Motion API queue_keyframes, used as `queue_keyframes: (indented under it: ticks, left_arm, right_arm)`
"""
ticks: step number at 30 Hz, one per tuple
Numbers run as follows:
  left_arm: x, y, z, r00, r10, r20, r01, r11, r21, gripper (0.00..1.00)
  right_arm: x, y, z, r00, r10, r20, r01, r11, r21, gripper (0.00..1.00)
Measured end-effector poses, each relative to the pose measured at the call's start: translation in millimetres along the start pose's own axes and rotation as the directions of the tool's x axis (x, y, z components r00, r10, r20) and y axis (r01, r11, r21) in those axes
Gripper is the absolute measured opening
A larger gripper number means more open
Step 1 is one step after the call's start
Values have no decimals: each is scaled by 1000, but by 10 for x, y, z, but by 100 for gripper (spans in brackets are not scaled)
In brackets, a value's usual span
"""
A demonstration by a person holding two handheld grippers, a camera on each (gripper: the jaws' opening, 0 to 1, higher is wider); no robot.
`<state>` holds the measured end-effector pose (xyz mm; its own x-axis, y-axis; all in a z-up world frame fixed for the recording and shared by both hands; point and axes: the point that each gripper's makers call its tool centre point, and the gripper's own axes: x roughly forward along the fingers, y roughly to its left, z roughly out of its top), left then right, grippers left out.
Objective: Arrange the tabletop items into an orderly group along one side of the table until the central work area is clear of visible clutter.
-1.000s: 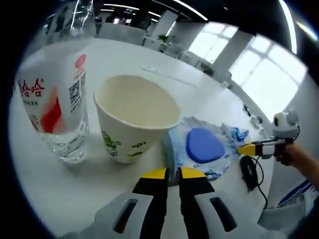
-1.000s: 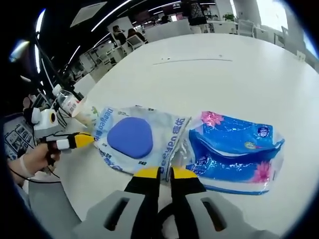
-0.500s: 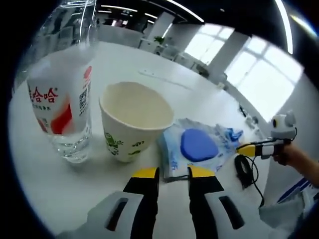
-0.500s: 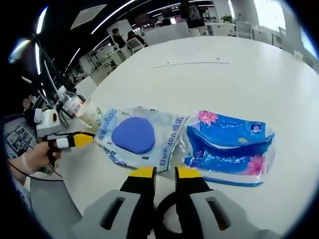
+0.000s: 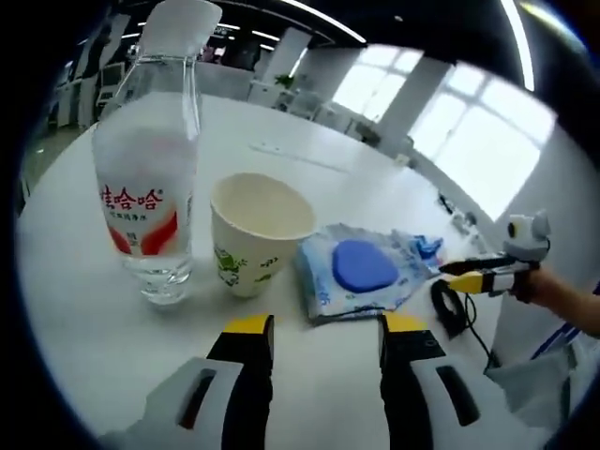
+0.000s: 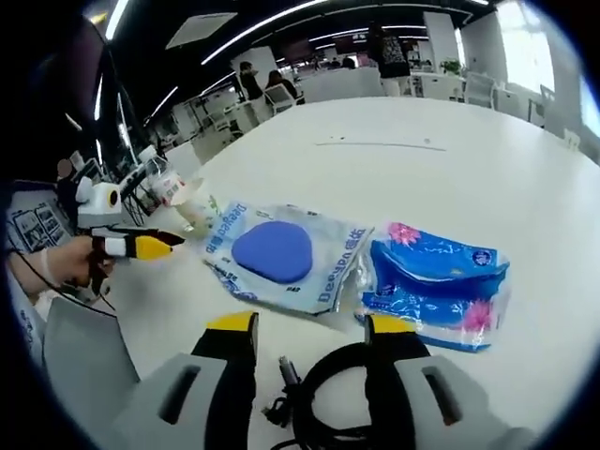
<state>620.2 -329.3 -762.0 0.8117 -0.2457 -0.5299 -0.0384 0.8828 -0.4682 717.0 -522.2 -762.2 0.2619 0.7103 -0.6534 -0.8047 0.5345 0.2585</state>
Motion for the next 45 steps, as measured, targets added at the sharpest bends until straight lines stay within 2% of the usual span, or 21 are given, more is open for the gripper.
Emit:
queue_keyframes:
  ticks: [3, 6, 10, 14, 18, 20, 25, 31, 37, 45]
  left_arm:
    - [-71, -44, -9, 1000, -15, 4, 14, 1000, 20, 52]
    - [-129, -48, -19, 1000, -20, 6, 20, 998, 59, 57]
    - [-186, -84, -29, 999, -40, 16, 38, 995, 87, 66]
    - [-208, -137, -45, 998, -64, 12, 62, 990, 127, 78]
    - [-238, -171, -75, 996, -87, 9, 85, 985, 148, 96]
    - [-271, -176, -79, 995, -96, 14, 93, 984, 150, 97]
    - [-383, -151, -89, 996, -87, 10, 85, 982, 167, 97]
    - [-539, -69, -30, 997, -66, 48, 58, 987, 151, 97]
    - [-710, -7, -5, 997, -40, 59, 28, 981, 194, 97]
    - [-872, -26, -78, 997, -28, 70, 13, 978, 206, 97]
  right_arm:
    - [-45, 19, 31, 999, -2, 34, 3, 1000, -28, 55]
    - [-78, 60, 18, 999, 6, 41, -3, 998, -55, 62]
    - [-107, 84, -13, 999, -1, 40, 5, 995, -101, 77]
    - [-142, 64, -34, 999, 5, 43, 0, 994, -113, 87]
    - [-186, 71, -77, 999, 7, 45, -2, 993, -116, 95]
    - [-213, 95, -78, 998, 19, 58, -11, 991, -133, 100]
    - [-312, 168, -93, 997, 13, 74, -2, 988, -152, 100]
    - [-447, 173, -130, 996, 4, 89, 8, 992, -128, 100]
    - [-600, 230, -250, 997, 13, 79, -3, 991, -137, 100]
    - [-864, 233, -372, 994, -30, 109, 42, 993, -108, 100]
